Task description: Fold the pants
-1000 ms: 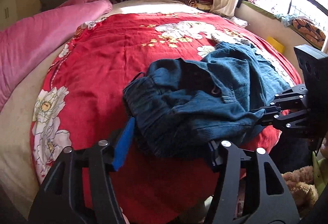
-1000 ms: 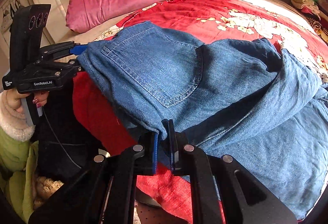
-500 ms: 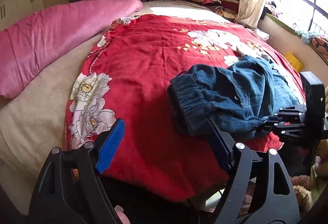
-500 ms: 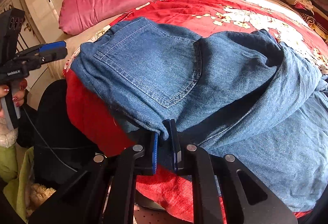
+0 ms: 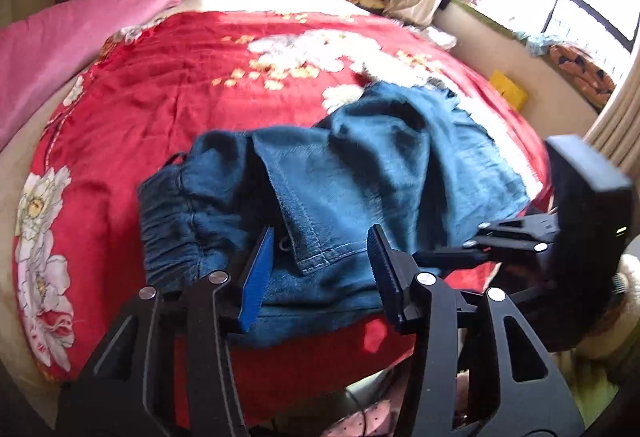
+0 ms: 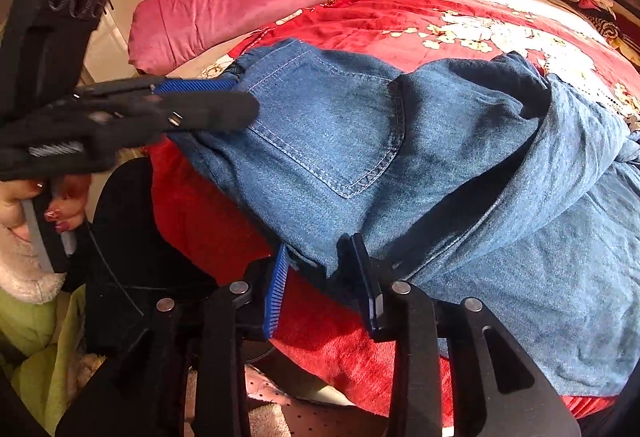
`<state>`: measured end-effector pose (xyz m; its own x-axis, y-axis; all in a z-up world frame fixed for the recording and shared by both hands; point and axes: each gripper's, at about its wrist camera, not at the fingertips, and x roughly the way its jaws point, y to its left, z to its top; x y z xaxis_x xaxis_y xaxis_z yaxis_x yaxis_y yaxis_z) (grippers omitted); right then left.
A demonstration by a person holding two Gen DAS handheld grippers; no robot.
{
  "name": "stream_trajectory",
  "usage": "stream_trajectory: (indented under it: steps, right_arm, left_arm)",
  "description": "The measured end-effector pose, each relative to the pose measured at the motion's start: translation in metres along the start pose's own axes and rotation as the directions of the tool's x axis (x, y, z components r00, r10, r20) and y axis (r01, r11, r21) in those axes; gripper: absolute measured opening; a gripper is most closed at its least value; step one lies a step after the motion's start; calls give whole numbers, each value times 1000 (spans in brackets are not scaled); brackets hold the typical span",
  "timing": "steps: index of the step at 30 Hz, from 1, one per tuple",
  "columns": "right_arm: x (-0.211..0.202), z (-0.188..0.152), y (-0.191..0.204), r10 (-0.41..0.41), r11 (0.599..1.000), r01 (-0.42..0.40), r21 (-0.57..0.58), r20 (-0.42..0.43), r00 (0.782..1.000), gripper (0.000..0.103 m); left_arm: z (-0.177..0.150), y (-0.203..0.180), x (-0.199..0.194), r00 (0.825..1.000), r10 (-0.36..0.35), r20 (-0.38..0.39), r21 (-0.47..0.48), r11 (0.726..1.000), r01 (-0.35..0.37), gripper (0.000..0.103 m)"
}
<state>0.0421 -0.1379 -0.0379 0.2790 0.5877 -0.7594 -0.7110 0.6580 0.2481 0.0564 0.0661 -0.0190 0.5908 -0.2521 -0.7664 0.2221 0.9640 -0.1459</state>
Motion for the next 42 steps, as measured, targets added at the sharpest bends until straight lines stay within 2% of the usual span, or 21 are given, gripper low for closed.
stream_trajectory:
  steps: [3,7,9,12,17,24,27,30,34,42]
  right_arm:
    - [-13,-3,1,43,999,-43,23,13,999,38]
    - [-34,2,4,29,999,-32,35,92,995,41]
    - [-35,8,3,-5,999,0,41,110,994,43]
    - [-21,15,0,-37,998,31,56,96,995,48]
    - [13,10,-15,-98,987,102,127,-40,994,49]
    - [17,8,-16,-98,985,102,142,-32,995,49]
    - [-1,8,-16,-56,987,53,154,11,998,53]
    - [-29,7,-22,-48,984,32,175,87,995,59]
    - [-65,4,-36,-88,972,48,228,166,982,66]
    - [-107,-10,-66,-221,941,153,302,205,953,84]
  left_arm:
    - [-18,13,12,999,4,-40,-26,1000,-5,39]
    - [-30,14,12,999,9,-33,-3,1000,-10,39]
    - [-30,14,14,999,15,-31,0,1000,-15,39]
    - [-29,11,18,999,33,-28,16,999,-32,39]
    - [-31,11,22,999,36,-18,26,999,-35,39]
    - [-31,12,27,999,39,-8,29,999,-39,39]
    - [-30,10,19,999,36,8,18,999,-36,39]
    - [-25,9,7,1000,-1,26,-22,1000,2,42]
    - [-16,-5,-10,998,-12,64,-6,1000,12,49]
    - [5,-34,-27,991,-60,116,22,998,58,64]
